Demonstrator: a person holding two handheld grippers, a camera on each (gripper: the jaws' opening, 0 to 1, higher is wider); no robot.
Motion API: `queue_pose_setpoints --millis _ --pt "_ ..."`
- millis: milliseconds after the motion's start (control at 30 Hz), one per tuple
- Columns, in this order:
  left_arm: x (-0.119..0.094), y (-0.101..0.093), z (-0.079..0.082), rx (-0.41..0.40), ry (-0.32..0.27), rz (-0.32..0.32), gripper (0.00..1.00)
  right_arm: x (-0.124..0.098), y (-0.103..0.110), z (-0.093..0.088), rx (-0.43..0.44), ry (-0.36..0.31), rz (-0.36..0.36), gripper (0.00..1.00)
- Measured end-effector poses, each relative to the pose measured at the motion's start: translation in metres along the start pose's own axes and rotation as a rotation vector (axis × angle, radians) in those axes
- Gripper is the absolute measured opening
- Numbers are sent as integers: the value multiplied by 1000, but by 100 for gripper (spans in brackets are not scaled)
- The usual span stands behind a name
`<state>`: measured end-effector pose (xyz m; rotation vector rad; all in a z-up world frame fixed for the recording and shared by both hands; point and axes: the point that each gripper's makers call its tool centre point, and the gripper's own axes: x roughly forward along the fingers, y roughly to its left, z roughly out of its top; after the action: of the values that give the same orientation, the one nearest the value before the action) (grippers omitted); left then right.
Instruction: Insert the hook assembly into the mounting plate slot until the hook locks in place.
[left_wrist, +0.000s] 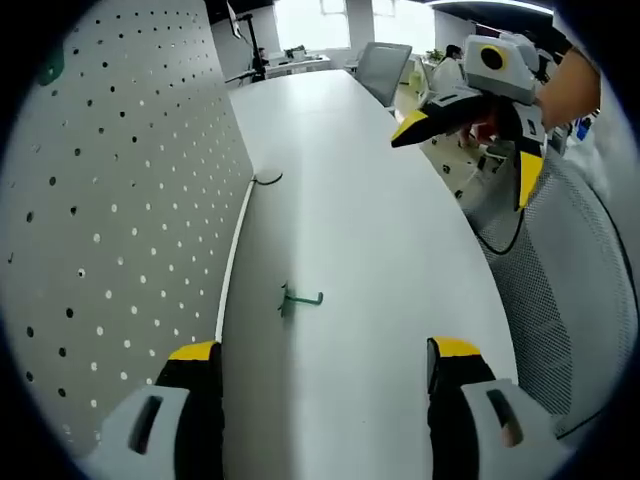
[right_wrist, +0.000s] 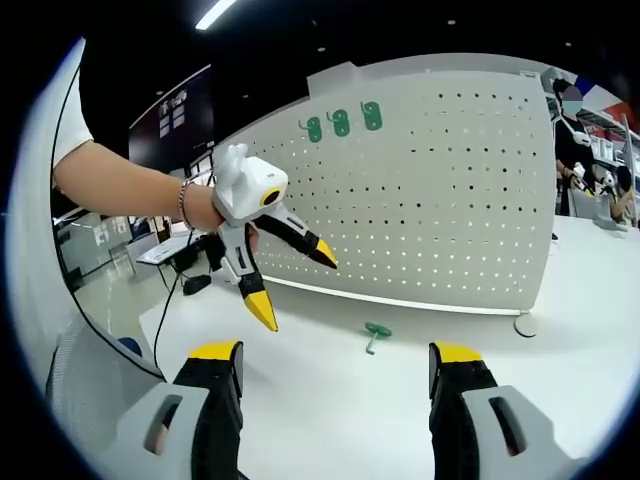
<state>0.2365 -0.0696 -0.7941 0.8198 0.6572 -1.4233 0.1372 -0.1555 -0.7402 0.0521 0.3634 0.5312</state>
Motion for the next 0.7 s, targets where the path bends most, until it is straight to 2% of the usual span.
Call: queue_pose_setpoints --millis 500,700 --pt "23 5 2 57 34 -37 85 0 -3 -1 4 3 -14 73" --pt "32 5 4 75 41 -55 85 1 1 -4 -20 20 -9 74"
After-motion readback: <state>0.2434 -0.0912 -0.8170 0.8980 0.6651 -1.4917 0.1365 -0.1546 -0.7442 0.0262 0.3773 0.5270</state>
